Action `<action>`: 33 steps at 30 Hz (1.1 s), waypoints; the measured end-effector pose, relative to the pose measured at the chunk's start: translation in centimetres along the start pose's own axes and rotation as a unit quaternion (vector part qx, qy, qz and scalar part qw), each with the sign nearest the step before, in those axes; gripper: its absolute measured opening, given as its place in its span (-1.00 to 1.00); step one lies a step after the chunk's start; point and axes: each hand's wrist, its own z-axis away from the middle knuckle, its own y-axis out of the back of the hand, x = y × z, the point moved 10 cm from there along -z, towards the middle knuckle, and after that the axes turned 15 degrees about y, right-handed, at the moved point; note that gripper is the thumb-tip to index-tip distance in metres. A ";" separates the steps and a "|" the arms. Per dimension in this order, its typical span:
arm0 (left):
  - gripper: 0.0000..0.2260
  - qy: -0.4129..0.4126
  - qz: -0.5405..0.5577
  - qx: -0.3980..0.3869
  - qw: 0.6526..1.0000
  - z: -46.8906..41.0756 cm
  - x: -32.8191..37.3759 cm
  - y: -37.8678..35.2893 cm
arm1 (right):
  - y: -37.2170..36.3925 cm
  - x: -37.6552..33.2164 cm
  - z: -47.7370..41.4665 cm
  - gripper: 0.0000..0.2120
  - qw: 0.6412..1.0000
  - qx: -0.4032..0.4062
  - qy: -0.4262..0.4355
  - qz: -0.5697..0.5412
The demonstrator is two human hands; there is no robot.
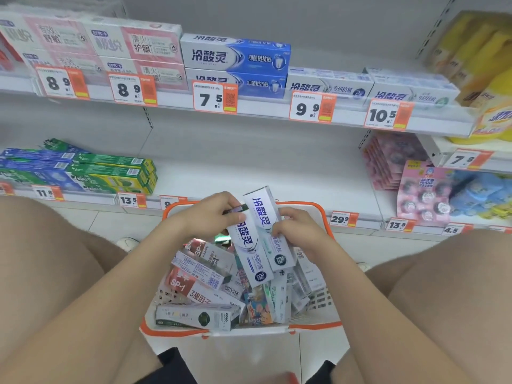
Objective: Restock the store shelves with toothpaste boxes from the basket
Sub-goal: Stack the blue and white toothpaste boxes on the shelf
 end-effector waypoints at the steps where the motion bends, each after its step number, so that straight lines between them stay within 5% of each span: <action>1: -0.82 -0.006 0.031 0.001 1.000 0.1 0.5 0.6 | 0.4 -1.0 -0.1 -0.62 1.000 0.013 0.012 0.001; 10: -0.82 -0.105 0.224 0.087 0.965 2.8 6.0 4.6 | 2.0 -8.2 0.3 -0.83 0.992 0.088 0.088 -0.035; 17: -0.78 -0.177 0.275 0.115 0.938 5.4 13.8 6.8 | 4.8 -16.8 3.3 -0.48 0.981 0.035 0.188 0.024; 20: -0.79 -0.202 0.286 0.064 0.934 5.7 17.3 6.8 | 8.7 -20.3 4.3 -0.45 0.960 0.082 0.243 0.110; 25: -0.72 -0.264 0.155 0.017 0.952 6.4 24.4 6.2 | 15.8 -24.4 4.8 -0.23 0.924 0.120 0.309 0.191; 30: -0.75 -0.321 0.115 0.078 0.937 5.4 31.7 6.9 | 21.9 -27.6 3.3 -0.59 0.894 0.141 0.412 0.107; 33: -0.76 -0.342 0.087 0.149 0.924 3.7 34.8 7.8 | 26.0 -29.0 1.5 -0.70 0.852 0.199 0.441 0.200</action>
